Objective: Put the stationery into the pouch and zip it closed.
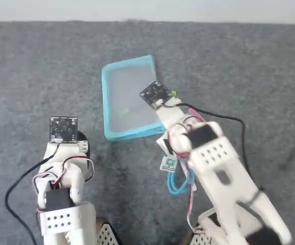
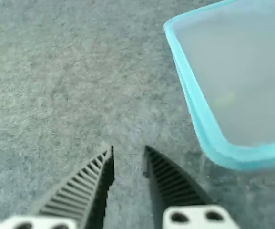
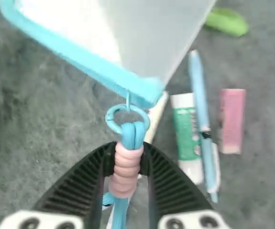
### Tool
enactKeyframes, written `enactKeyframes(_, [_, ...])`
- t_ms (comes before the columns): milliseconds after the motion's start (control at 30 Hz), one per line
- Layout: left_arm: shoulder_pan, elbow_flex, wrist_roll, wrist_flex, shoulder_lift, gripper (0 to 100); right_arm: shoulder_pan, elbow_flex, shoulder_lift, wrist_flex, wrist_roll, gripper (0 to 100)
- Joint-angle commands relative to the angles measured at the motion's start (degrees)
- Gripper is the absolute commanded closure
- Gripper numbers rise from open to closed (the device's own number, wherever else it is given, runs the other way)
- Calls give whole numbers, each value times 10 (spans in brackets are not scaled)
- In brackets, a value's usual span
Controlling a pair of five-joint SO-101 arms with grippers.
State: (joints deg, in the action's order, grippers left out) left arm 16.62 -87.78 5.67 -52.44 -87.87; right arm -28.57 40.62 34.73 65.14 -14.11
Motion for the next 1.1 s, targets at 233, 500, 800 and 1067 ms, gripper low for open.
enactKeyframes(233, [-39, 58, 5, 43, 6, 865, 27, 123, 220, -18, 12, 992])
enactKeyframes(500, [-120, 176, -51, 42, 146, 863, -12, 146, 294, 5, 11, 992])
enactKeyframes(800, [-123, 271, -80, 162, 486, 864, -10, 179, 303, -19, 13, 992])
enactKeyframes(1067, [-134, 264, -80, 211, 552, 864, -9, 160, 303, -15, 10, 992])
